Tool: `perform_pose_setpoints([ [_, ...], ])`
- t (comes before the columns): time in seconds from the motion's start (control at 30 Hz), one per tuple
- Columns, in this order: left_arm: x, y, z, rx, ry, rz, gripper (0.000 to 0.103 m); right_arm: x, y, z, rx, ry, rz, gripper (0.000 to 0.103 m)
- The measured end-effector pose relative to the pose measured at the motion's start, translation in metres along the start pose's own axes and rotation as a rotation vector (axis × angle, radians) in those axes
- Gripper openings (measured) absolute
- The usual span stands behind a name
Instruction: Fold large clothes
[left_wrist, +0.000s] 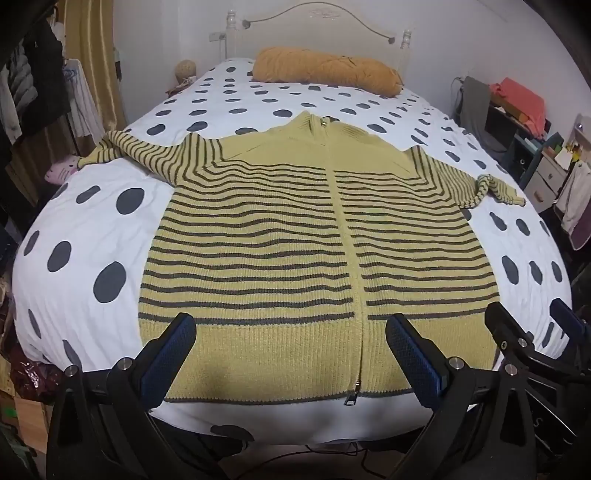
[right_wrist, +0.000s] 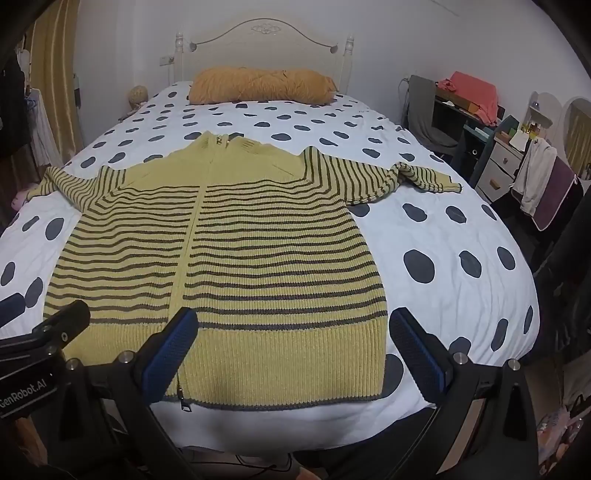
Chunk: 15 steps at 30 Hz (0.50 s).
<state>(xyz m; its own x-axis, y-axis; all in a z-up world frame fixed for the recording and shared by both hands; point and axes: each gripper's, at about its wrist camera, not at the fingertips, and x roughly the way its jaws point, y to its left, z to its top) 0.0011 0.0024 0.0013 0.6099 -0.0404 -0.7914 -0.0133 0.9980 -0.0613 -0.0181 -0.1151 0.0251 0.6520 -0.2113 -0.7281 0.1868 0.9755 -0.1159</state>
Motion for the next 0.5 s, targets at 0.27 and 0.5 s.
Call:
perform_pose_setpoints([
  [0.27, 0.0029, 0.0034, -0.0014, -0.02, 0.008, -0.004, 0.103, -0.0014, 0.0006, -0.0006, -0.003, -0.005, 0.007, 0.103],
  [0.5, 0.0029, 0.0054, -0.0017, -0.023, 0.005, 0.01, 0.103, -0.0018, 0.0035, -0.0022, -0.009, -0.003, 0.017, 0.103],
])
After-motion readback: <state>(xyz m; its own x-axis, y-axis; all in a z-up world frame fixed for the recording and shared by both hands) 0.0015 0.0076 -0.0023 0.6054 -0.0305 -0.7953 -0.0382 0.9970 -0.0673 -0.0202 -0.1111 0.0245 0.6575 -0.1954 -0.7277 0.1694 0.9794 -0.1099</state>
